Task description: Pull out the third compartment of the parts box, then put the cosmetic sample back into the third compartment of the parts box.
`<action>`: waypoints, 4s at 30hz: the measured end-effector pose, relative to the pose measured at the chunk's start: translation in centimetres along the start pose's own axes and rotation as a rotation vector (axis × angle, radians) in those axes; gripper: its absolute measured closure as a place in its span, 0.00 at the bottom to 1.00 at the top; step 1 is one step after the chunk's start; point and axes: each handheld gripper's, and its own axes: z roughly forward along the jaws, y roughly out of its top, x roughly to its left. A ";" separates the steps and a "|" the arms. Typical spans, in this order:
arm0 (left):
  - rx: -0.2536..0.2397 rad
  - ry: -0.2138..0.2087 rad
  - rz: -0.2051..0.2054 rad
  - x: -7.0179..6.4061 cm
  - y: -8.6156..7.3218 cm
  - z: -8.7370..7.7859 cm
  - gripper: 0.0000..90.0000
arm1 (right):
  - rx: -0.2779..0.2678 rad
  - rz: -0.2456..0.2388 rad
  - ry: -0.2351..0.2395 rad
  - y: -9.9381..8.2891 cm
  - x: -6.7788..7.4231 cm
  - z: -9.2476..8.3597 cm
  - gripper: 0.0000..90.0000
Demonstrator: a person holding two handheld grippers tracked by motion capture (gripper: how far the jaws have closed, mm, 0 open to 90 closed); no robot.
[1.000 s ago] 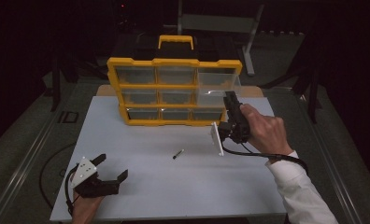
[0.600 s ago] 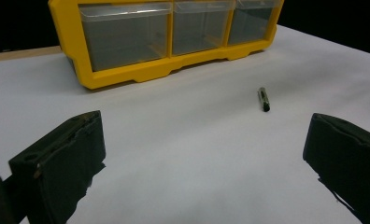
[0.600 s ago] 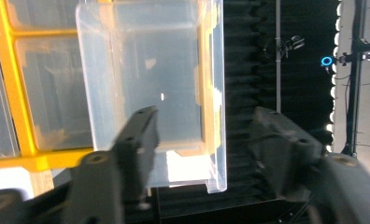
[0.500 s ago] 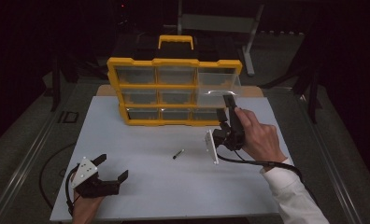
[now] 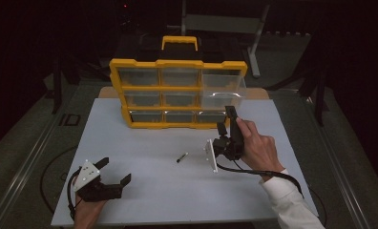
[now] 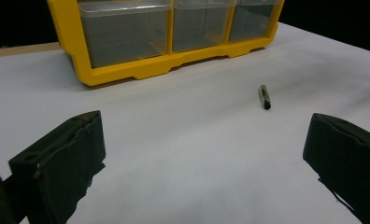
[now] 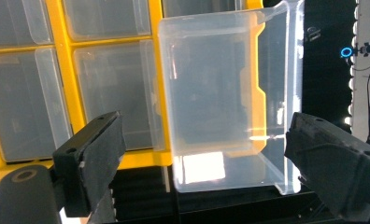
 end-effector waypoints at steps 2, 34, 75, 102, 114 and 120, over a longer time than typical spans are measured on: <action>0.001 0.000 -0.001 0.0 0.0 0.0 0.00 | -0.006 0.006 0.006 0.0 0.4 -0.1 0.13; 0.002 0.001 -0.007 0.0 0.0 0.1 0.00 | 0.012 0.178 0.154 -0.3 5.3 -2.0 0.09; 0.005 0.000 -0.016 0.2 0.0 0.0 0.00 | 0.051 1.223 0.622 -8.8 8.3 -5.3 0.09; 0.060 -0.039 -0.046 -0.3 2.2 0.4 0.00 | -0.064 1.349 0.653 -12.6 7.8 -7.3 0.09; 0.073 -0.063 -0.028 -0.2 4.6 1.9 0.00 | -0.056 1.349 0.595 -13.9 7.4 -8.4 0.09; 0.111 -0.074 -0.010 -0.4 5.5 3.3 0.00 | -0.045 1.363 0.590 -14.6 7.5 -8.6 0.09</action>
